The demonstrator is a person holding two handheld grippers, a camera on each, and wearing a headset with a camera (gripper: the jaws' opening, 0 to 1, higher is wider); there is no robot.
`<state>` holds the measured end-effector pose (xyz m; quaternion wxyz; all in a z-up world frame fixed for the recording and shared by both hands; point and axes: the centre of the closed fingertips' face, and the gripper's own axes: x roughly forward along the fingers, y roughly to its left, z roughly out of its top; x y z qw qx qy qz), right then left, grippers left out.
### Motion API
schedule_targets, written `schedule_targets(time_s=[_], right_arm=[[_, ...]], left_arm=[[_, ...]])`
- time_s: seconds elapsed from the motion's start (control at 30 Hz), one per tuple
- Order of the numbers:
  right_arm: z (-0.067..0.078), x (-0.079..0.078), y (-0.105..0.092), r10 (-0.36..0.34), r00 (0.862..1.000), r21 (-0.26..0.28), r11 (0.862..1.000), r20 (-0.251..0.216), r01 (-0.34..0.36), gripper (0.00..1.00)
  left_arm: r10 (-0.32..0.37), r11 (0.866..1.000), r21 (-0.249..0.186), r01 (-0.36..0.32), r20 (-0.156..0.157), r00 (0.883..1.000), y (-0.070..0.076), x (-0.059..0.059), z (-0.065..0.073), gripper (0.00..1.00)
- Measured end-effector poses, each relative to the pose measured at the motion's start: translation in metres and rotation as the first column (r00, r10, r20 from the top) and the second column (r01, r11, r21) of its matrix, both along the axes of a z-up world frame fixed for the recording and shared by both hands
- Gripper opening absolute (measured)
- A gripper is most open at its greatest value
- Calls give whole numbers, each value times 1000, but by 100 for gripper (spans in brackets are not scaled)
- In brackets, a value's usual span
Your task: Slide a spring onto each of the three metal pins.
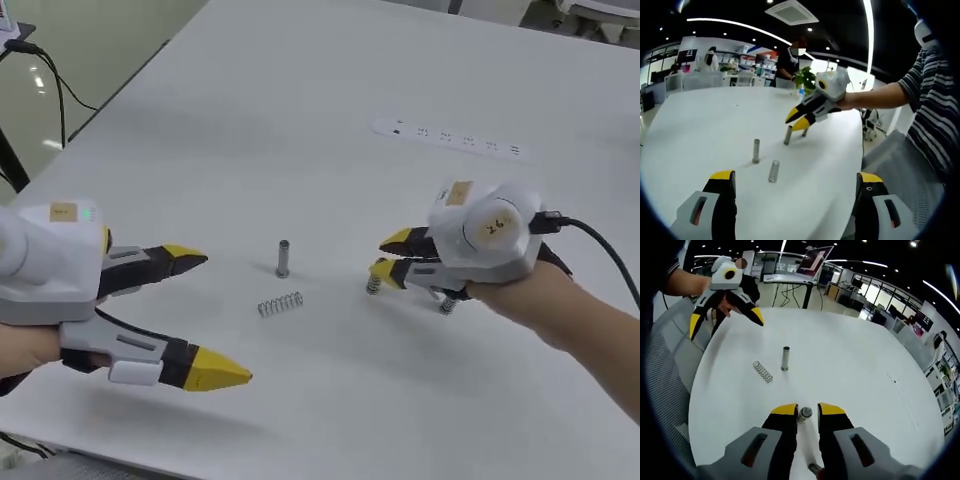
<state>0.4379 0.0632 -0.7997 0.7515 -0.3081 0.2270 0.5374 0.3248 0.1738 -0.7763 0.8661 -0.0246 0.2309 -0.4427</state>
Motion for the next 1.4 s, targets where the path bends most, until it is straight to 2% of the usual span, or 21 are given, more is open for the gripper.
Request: schedule_targets(time_s=[0.03, 0.07, 0.2, 0.33, 0.43, 0.53, 0.63, 0.9, 1.17, 1.4], right_arm=[[3, 0, -1, -16, 1000, 19, 1000, -5, 16, 14], [7, 0, 0, -42, 999, 61, 997, -28, 43, 14], [17, -4, -5, -79, 995, 125, 988, -66, 87, 13], [31, -7, -8, -125, 984, 224, 963, -129, 152, 14], [38, -11, -13, -139, 979, 257, 951, -148, 173, 14], [40, -16, -19, -144, 978, 266, 947, -151, 180, 14], [41, -22, -24, -156, 973, 285, 938, -169, 199, 14], [31, -33, -38, -186, 957, 303, 920, -222, 249, 14], [22, -45, -45, -192, 949, 296, 918, -249, 264, 14], [15, -51, -50, -190, 947, 271, 927, -259, 260, 14]], left_arm=[[0, 1000, -1, 0, 1, 1000, 0, 0, 0, 97], [0, 1000, -2, 0, 3, 1000, 0, 0, 1, 97], [1, 1000, -4, -1, 6, 1000, -1, 1, 2, 97], [3, 1000, -7, -3, 8, 1000, -2, 2, 3, 97], [1, 1000, -8, -1, 11, 1000, -3, 2, 4, 97], [2, 1000, -9, -2, 11, 1000, -4, 3, 4, 97], [2, 1000, -11, -2, 13, 1000, -4, 3, 5, 97], [2, 1000, -13, -2, 15, 1000, -4, 4, 6, 97], [3, 1000, -17, -3, 17, 1000, -5, 4, 7, 97], [3, 1000, -18, -2, 18, 1000, -5, 5, 7, 97]])
